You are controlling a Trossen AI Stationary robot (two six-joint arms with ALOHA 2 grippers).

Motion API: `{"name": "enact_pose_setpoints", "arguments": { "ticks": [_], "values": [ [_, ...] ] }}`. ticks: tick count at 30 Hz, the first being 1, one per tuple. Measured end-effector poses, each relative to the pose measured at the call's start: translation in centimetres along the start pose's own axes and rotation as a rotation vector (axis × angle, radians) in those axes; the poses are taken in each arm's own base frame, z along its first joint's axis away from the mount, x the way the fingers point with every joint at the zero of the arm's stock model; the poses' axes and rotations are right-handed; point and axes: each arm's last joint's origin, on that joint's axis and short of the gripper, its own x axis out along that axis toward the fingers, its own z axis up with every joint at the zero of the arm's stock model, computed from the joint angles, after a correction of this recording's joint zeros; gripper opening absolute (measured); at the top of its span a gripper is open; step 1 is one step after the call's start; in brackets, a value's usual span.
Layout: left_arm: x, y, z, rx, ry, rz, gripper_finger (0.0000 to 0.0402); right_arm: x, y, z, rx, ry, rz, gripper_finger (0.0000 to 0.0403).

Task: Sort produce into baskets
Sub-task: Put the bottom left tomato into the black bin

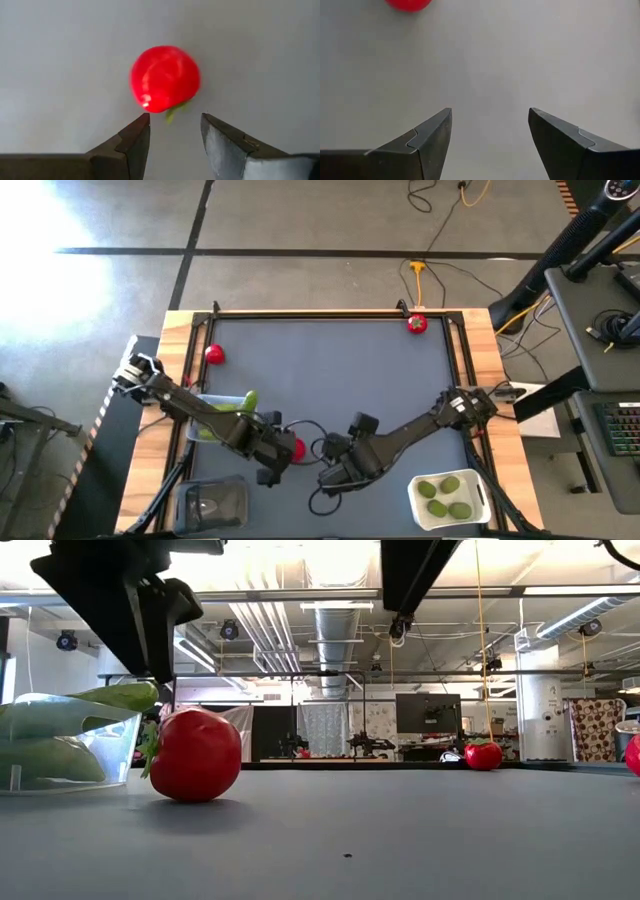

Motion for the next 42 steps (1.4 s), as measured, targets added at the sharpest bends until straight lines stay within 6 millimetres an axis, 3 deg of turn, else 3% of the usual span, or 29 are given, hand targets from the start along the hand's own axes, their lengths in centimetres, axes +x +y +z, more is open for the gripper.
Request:
{"name": "enact_pose_setpoints", "arguments": {
  "ticks": [5, 12, 20, 29, 35, 42],
  "values": [
    [0.3, 0.1, 0.1, -0.020, 0.022, -0.070, 0.0183, 0.0, -0.3, 0.3, 0.033, -0.012, 0.011, 0.0253],
    [1.4, 0.8, 0.3, -0.011, -0.028, -0.087, 0.0261, 0.3, -0.1, 0.2, 0.120, 0.012, 0.027, 0.0251],
    [1.9, 2.0, 1.1, 0.271, -0.085, -0.022, 0.0330, 0.4, -0.3, 0.0, 0.182, 0.052, 0.018, 0.0258],
    [4.8, 1.6, 1.6, 0.646, -0.057, -0.085, 0.0334, 0.3, -0.2, -0.3, 0.252, 0.089, 0.032, 0.0249],
    [6.7, 1.8, 1.7, 0.659, -0.005, -0.169, 0.0334, 0.3, -0.2, -0.3, 0.302, 0.096, 0.034, 0.0253],
    [6.9, 2.0, 1.9, 0.646, -0.006, -0.203, 0.0318, 0.4, -0.5, 0.0, 0.320, 0.096, 0.033, 0.0254]
  ]
}}
